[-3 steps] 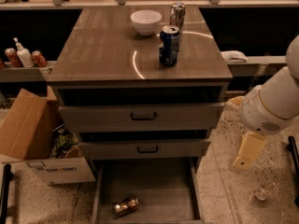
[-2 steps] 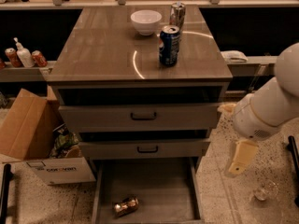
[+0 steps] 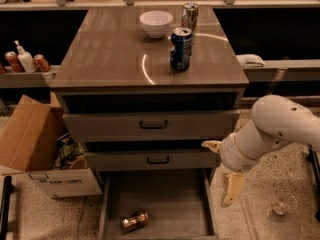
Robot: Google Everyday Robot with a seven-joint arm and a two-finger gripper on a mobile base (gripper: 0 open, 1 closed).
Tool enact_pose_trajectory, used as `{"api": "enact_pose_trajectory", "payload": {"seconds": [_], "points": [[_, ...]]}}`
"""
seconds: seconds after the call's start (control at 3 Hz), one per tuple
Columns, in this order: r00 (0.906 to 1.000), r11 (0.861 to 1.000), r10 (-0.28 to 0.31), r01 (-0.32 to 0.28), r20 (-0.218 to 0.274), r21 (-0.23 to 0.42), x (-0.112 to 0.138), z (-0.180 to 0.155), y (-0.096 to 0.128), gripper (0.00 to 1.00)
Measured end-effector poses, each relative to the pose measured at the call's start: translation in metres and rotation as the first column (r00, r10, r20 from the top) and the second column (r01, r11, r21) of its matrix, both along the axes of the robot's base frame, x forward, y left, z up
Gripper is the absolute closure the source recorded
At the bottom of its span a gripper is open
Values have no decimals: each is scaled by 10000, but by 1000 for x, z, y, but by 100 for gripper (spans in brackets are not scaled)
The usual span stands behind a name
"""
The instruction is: Pick orange can from bottom drawer and place on counter
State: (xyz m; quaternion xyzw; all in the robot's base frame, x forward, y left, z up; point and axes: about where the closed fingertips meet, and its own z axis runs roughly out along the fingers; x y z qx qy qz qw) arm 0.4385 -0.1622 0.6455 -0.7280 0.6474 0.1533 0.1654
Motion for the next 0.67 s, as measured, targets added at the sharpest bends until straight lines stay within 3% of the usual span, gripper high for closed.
{"api": "enact_pose_trajectory", "payload": {"seconds": [0.33,0.67], "points": [[10000,10000,0,0,0,0,0,0,0,0],[9992,9996,-272,268,-308,-133,1,-37,-9,0]]}}
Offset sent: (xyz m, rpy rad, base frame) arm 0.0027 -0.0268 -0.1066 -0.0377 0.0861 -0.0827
